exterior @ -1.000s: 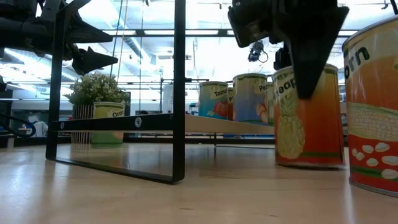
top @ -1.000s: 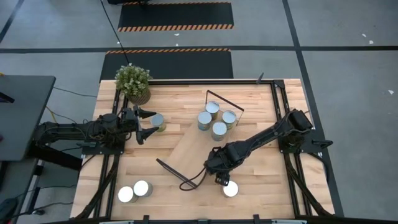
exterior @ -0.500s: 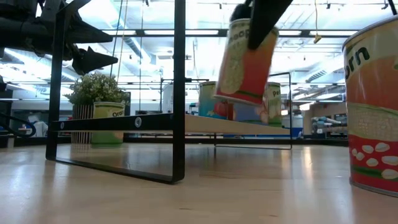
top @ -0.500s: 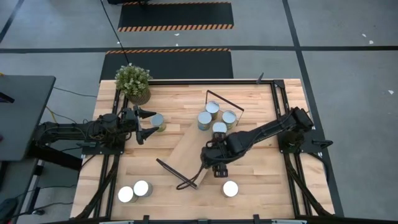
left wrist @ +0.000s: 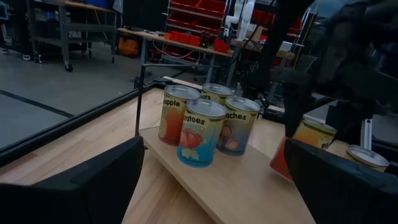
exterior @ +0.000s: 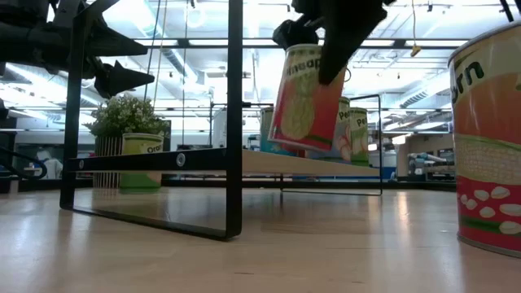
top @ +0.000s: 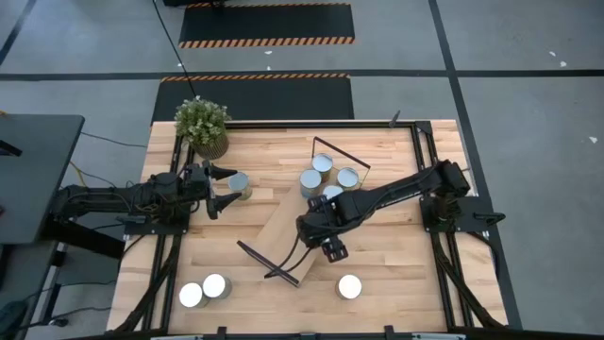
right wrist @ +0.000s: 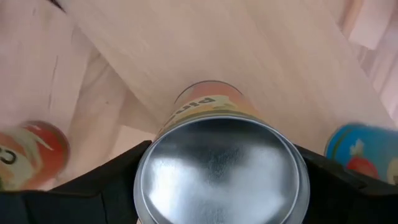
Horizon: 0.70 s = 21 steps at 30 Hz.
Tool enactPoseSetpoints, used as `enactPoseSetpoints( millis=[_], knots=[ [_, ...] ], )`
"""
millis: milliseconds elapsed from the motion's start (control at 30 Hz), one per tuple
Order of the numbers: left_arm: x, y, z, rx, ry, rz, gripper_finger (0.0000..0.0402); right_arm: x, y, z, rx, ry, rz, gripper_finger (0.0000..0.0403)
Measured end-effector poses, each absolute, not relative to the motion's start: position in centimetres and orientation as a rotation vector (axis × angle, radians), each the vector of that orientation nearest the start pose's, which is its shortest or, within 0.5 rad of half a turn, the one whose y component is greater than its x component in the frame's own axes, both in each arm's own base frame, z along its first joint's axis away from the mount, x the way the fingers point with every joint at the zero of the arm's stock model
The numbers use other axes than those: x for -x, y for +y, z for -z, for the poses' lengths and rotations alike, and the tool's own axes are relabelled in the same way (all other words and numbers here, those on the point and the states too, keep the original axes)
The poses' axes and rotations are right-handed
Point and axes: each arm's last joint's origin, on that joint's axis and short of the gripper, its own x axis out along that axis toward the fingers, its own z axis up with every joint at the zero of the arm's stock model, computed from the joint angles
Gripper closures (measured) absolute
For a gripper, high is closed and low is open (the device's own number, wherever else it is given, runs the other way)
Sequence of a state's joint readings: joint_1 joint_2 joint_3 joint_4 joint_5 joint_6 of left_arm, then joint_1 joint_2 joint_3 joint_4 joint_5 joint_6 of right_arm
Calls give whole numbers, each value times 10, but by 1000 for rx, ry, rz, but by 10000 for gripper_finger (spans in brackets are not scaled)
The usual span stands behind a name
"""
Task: Pick and place cans onto a shelf
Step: Put the canned pineapple on the shelf
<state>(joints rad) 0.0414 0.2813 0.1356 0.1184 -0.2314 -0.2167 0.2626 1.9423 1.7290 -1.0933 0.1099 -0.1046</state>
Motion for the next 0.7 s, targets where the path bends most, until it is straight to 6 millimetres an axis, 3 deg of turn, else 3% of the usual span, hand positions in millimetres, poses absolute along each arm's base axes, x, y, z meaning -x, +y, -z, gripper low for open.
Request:
enactPoseSetpoints(
  millis=[267,700],
  knots=[
    [-113,11,-198,217,-5,-275,10,-384,90,-261,453,1274,-243,65],
    [-113,11,-198,224,-5,-275,10,-382,80,-258,602,1314,-233,6]
  ],
)
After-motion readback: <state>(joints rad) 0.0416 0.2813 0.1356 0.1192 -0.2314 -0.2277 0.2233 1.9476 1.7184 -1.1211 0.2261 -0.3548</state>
